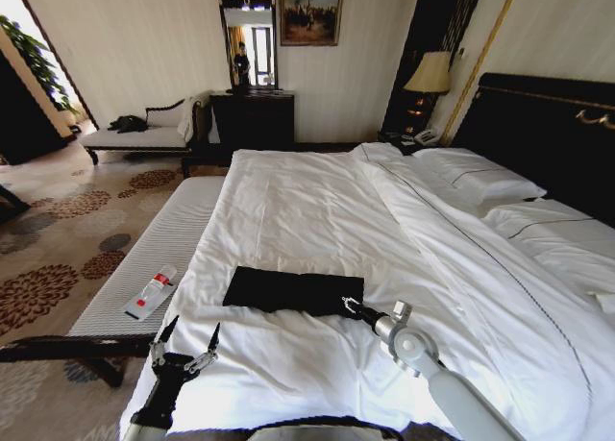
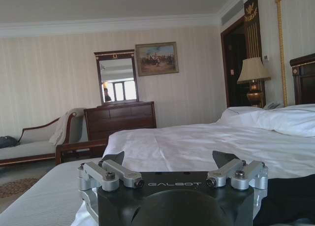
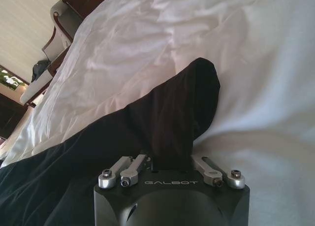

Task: Fold the clothes on the bed.

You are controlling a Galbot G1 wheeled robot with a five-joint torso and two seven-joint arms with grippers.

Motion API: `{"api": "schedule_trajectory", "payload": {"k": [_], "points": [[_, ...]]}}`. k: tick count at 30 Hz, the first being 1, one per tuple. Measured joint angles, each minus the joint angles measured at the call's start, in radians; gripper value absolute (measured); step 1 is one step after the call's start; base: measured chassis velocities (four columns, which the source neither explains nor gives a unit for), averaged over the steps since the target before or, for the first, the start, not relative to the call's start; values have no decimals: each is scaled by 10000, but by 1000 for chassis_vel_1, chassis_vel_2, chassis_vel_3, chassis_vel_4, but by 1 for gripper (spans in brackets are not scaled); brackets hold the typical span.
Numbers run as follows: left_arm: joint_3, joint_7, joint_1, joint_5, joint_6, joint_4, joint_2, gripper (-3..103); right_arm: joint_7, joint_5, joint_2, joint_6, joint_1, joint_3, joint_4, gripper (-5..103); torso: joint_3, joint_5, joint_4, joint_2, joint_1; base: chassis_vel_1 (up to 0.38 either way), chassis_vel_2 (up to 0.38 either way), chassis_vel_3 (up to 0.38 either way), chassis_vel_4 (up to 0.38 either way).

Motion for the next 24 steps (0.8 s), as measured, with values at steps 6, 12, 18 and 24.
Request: {"api": "schedule_trajectory", "payload": {"k": [6, 12, 18, 24], "points": [[0, 0, 0, 0, 0, 0, 0, 100, 17, -116, 24, 0, -42, 8, 59, 10, 0, 1, 0, 0, 0, 0, 0, 0, 0], [0, 0, 0, 0, 1, 0, 0, 100, 170, -242, 58, 41, -65, 34, 195, 9, 0, 0, 0, 0, 0, 0, 0, 0, 0], [0, 0, 0, 0, 0, 0, 0, 100, 389, -541, -17, 142, -283, 378, 547, 9, 0, 2, 1, 0, 0, 0, 0, 0, 0], [0, -1, 0, 0, 0, 0, 0, 100, 513, -552, -550, 110, -912, 1395, 1122, 9, 0, 1, -1, 0, 0, 0, 0, 0, 0]]}}
